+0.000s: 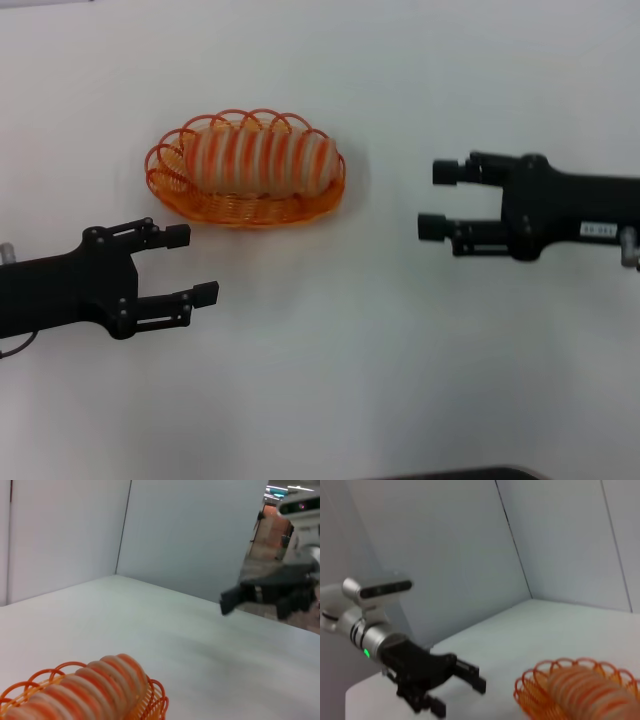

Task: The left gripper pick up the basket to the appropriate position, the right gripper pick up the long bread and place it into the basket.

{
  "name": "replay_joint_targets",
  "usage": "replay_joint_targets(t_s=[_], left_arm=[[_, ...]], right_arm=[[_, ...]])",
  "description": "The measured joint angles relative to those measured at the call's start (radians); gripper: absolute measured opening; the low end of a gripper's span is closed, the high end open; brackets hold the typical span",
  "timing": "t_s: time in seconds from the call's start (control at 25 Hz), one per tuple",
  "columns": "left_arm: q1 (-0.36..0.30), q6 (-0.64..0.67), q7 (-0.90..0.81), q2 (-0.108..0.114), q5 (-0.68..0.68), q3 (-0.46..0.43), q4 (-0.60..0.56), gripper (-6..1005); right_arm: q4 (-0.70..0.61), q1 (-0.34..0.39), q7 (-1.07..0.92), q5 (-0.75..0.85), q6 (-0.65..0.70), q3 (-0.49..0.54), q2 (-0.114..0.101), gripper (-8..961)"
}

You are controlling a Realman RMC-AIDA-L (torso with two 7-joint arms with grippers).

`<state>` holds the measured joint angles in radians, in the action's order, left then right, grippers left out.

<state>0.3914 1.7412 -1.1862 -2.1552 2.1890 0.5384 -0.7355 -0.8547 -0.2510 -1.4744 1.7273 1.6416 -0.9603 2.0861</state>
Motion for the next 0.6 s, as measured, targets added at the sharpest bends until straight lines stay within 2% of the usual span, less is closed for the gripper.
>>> replay_joint_targets(t_s=[0.08,0.36,0.6], left_arm=[[0.003,-0.011,-0.008,0.0,0.0,0.003,0.003,794],[0.007,-0.029,-0.013,0.0,-0.008,0.0,0.028,794],[0.007,-0.038,-0.019,-0.001,-0.009,-0.01,0.042,795]], right_arm=[[0.04,0.02,0.057,0.038,-0.009,0.002,-0.002,838],[0.125,0.017,0.157,0.128,-0.035,0.051,-0.002,833],[0.135,0.01,0.183,0.145,-0.039,0.055,-0.001,832]])
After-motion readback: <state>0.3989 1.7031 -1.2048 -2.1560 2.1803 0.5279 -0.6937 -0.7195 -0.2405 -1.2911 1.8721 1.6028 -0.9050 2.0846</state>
